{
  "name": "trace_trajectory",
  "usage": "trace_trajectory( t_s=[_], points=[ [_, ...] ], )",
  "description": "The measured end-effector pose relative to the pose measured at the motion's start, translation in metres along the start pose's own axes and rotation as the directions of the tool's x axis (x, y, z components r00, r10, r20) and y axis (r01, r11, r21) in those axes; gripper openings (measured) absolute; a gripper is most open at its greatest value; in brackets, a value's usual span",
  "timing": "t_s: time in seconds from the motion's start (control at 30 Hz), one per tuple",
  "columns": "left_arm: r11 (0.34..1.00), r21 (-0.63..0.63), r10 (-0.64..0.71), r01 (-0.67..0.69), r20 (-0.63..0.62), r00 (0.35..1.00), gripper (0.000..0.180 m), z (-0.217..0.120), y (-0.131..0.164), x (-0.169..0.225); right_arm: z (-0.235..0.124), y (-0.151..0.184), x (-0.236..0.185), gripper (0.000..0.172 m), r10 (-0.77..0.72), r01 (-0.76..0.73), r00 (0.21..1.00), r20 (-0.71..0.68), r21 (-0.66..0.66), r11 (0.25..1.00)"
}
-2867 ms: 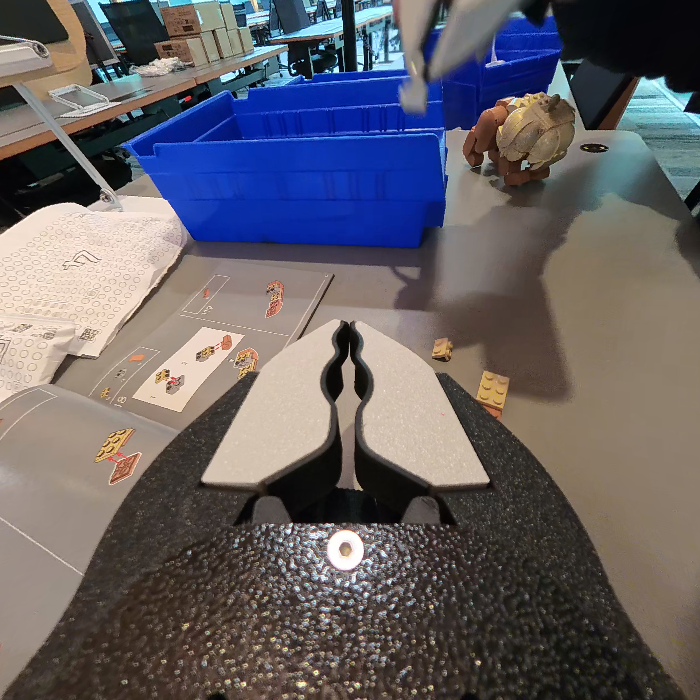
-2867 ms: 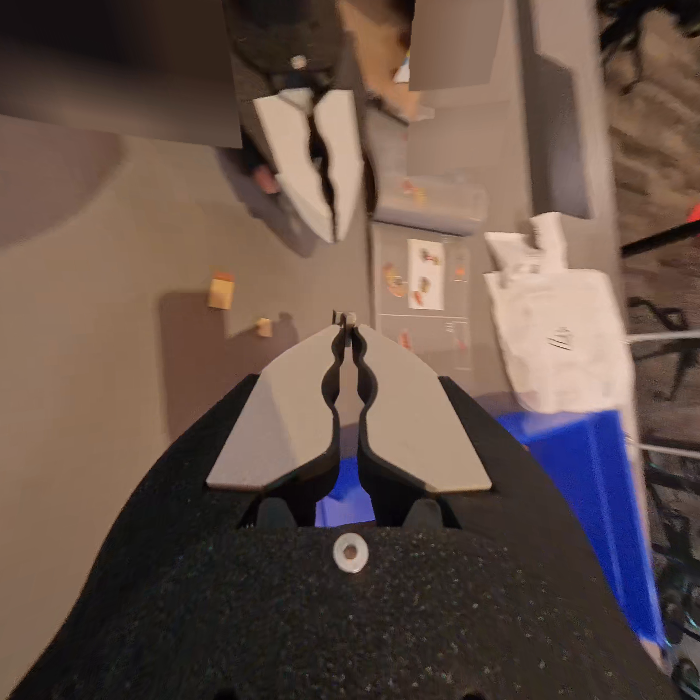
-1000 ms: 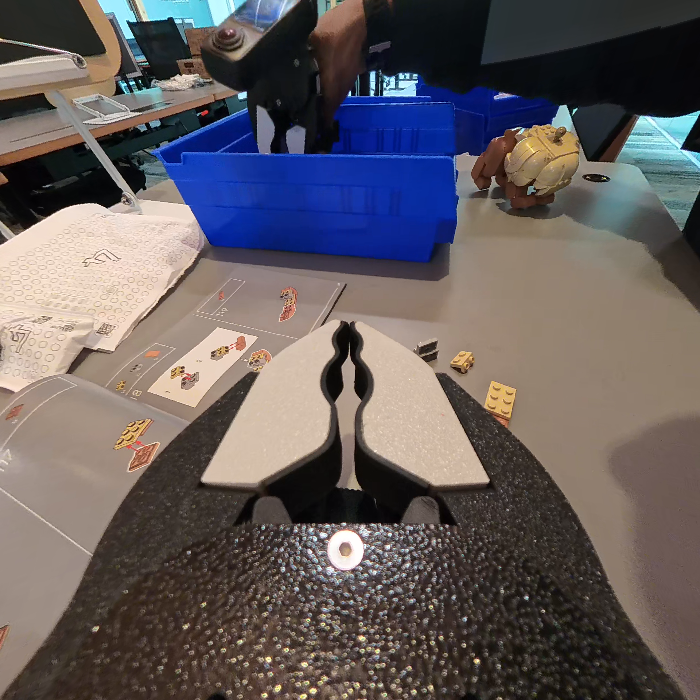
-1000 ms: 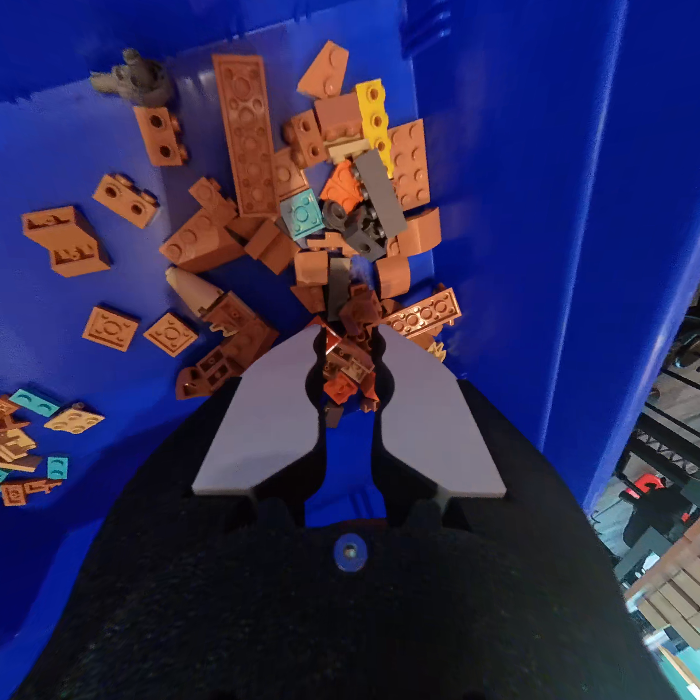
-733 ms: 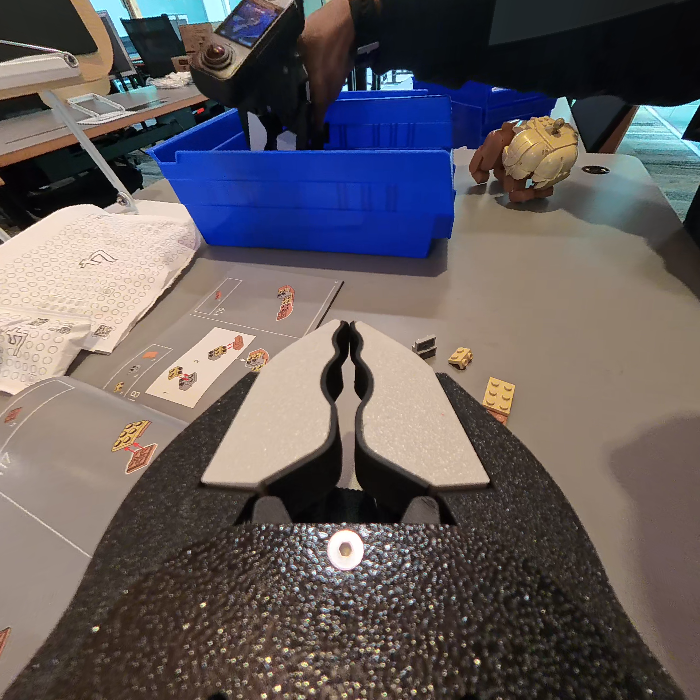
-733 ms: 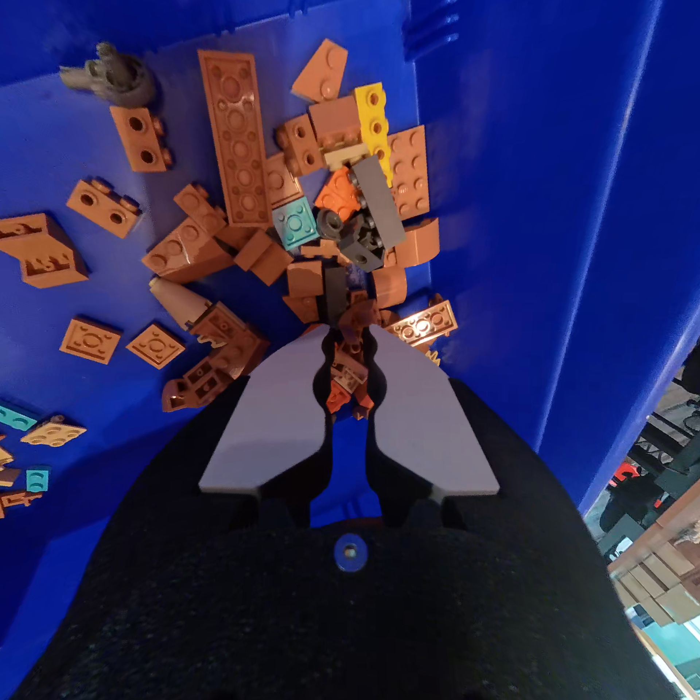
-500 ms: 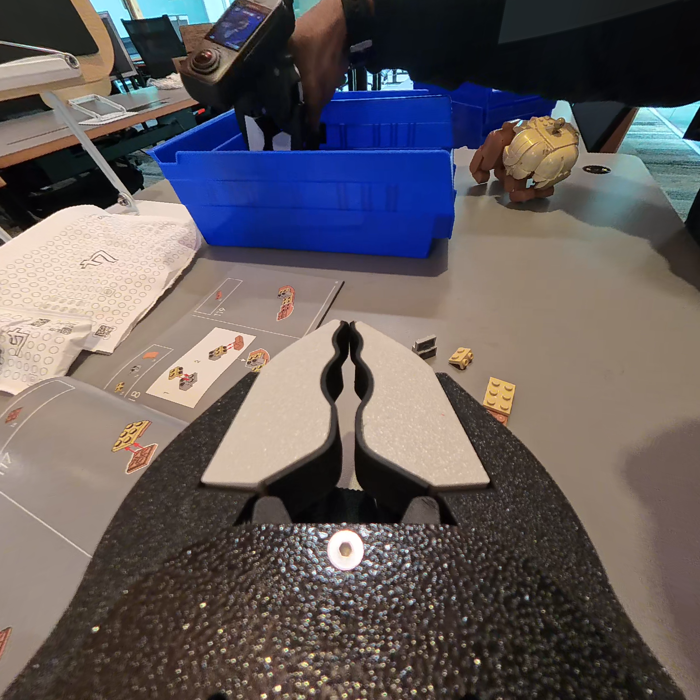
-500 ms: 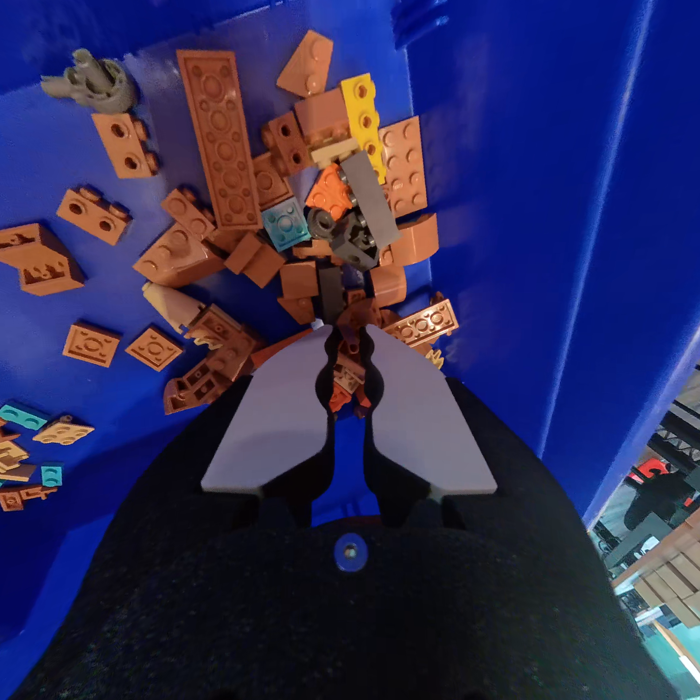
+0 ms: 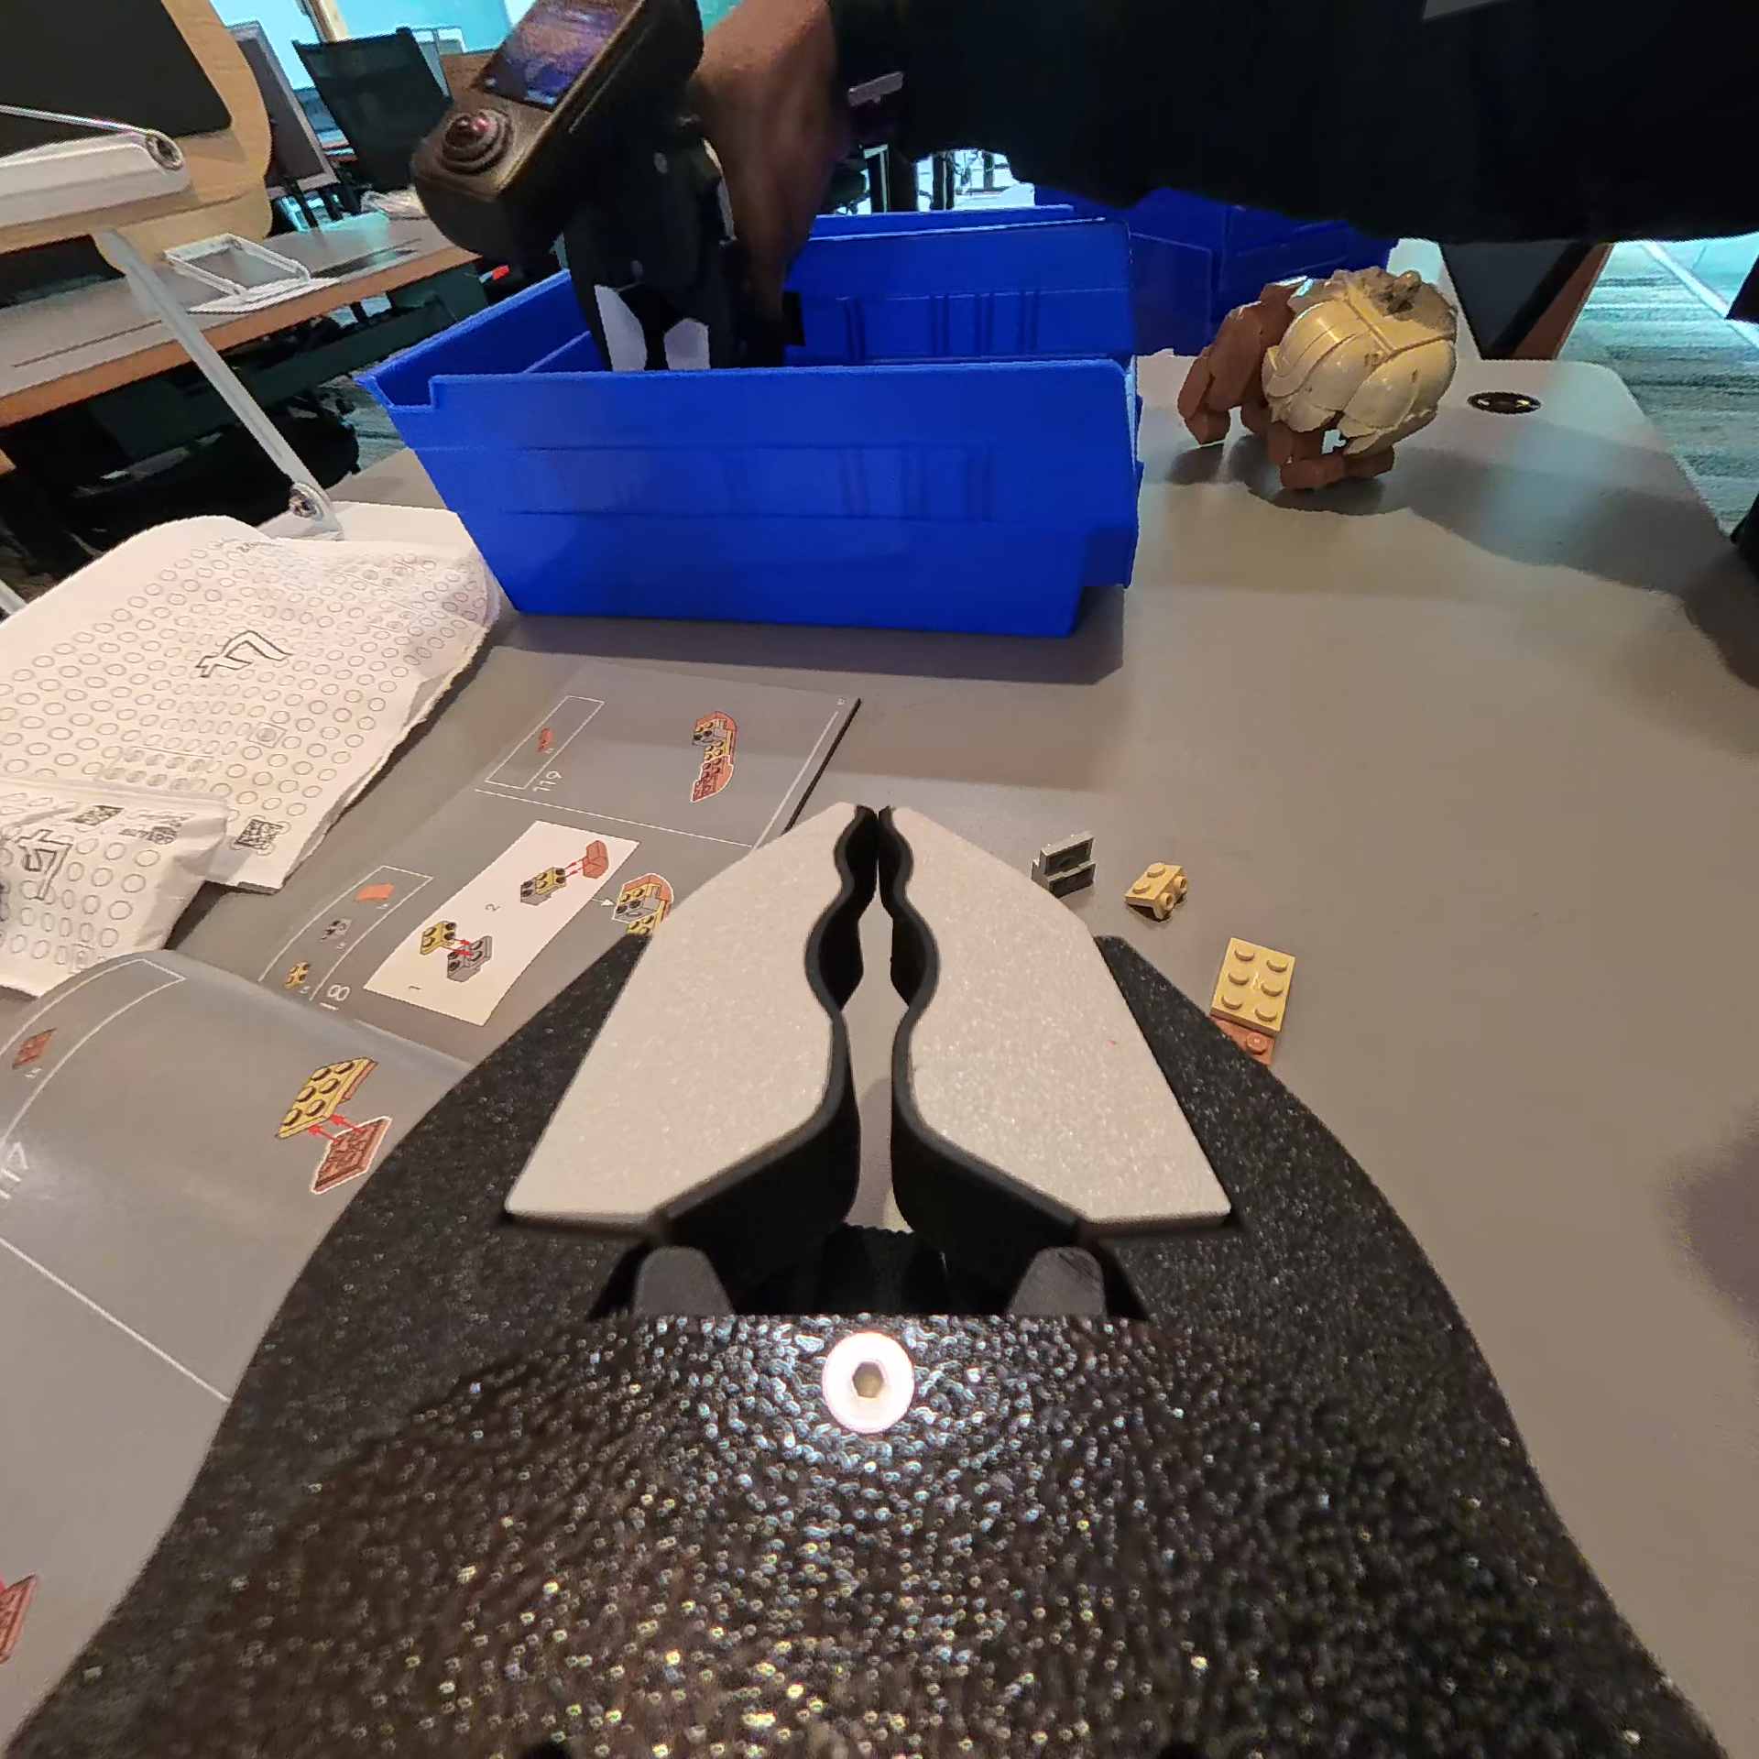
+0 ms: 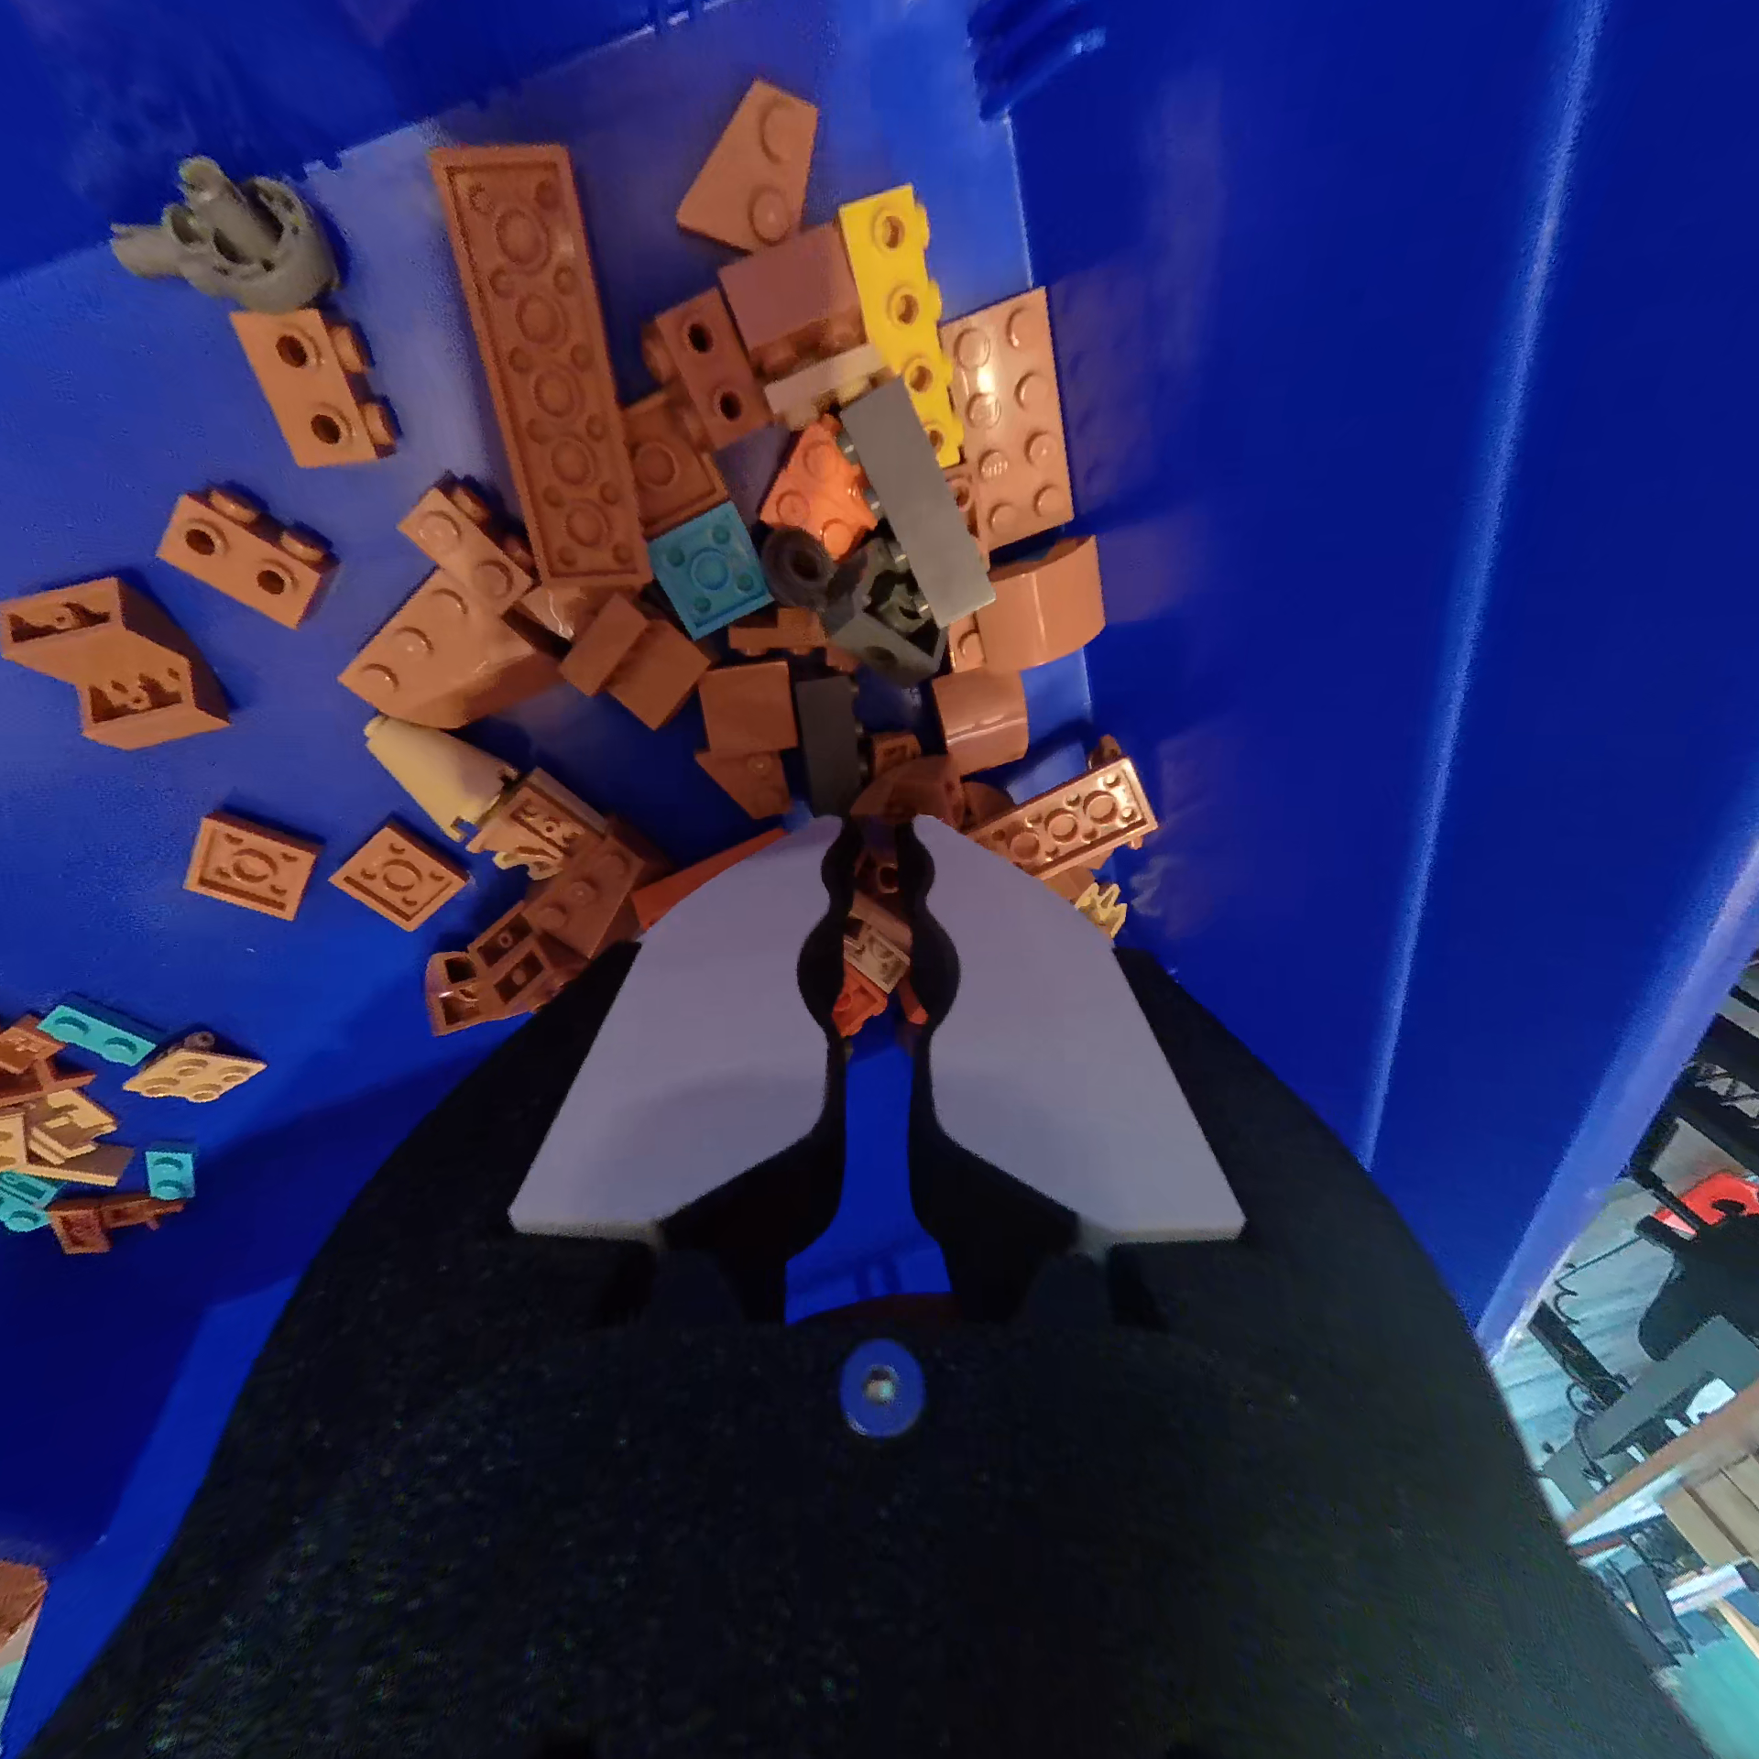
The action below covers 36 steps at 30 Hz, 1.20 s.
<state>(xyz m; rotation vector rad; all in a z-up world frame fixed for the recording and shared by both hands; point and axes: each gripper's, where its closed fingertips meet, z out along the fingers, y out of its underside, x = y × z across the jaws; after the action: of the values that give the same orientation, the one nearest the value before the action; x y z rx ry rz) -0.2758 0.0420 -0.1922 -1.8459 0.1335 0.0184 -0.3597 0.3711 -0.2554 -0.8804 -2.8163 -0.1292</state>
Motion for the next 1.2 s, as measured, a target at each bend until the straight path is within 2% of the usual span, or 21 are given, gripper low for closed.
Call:
trace_trajectory(
  t_s=[0.17, 0.27, 0.4, 0.5, 0.6, 0.7, 0.8, 0.9, 1.03, 1.1, 1.2],
  points=[
    [1.0, -0.002, 0.005, -0.005, -0.001, 1.0, 0.0, 0.0, 0.0, 0.001, -0.001, 0.001, 0.003, 0.007, 0.018, -0.018, 1.0, -0.022, 0.0, 1.0],
    [1.0, -0.001, 0.006, -0.006, -0.001, 1.0, 0.0, 0.0, 0.0, 0.001, -0.014, -0.001, 0.001, 0.007, 0.042, -0.039, 0.998, -0.056, 0.048, 0.998],
    [1.0, -0.006, 0.012, -0.012, -0.003, 1.0, 0.0, 0.0, 0.001, 0.003, -0.053, -0.006, -0.011, 0.007, 0.091, -0.073, 0.99, -0.106, 0.166, 0.983],
    [1.0, -0.009, 0.015, -0.015, -0.008, 1.0, 0.0, 0.001, 0.001, 0.005, -0.096, -0.014, -0.034, 0.007, 0.163, -0.119, 0.978, -0.131, 0.289, 0.95],
    [1.0, -0.006, 0.02, -0.02, -0.02, 1.0, 0.0, 0.003, -0.001, 0.011, -0.155, -0.032, -0.073, 0.007, 0.248, -0.162, 0.961, -0.125, 0.472, 0.867],
    [0.999, -0.005, 0.039, -0.039, -0.028, 0.999, 0.0, 0.005, -0.003, 0.017, -0.212, -0.056, -0.132, 0.007, 0.269, -0.144, 0.958, -0.095, 0.653, 0.744],
    [0.998, 0.0, 0.062, -0.062, -0.033, 0.998, 0.0, 0.007, -0.006, 0.023, -0.238, -0.081, -0.197, 0.007, 0.263, -0.123, 0.963, -0.064, 0.764, 0.633],
    [0.997, 0.012, 0.076, -0.076, -0.038, 0.996, 0.0, 0.009, -0.008, 0.028, -0.226, -0.105, -0.25, 0.007, 0.257, -0.136, 0.966, -0.019, 0.809, 0.572],
    [0.996, 0.0, 0.087, -0.088, -0.038, 0.995, 0.0, 0.012, -0.004, 0.032, -0.173, -0.127, -0.292, 0.007, 0.297, -0.213, 0.954, 0.048, 0.805, 0.554],
    [0.995, -0.009, 0.101, -0.102, -0.031, 0.994, 0.0, 0.013, -0.003, 0.033, -0.145, -0.133, -0.305, 0.007, 0.318, -0.276, 0.942, 0.107, 0.785, 0.554],
    [0.991, -0.037, 0.124, -0.125, -0.026, 0.992, 0.0, 0.014, 0.001, 0.033, -0.111, -0.134, -0.311, 0.007, 0.353, -0.297, 0.931, 0.087, 0.742, 0.601]
  ],
)
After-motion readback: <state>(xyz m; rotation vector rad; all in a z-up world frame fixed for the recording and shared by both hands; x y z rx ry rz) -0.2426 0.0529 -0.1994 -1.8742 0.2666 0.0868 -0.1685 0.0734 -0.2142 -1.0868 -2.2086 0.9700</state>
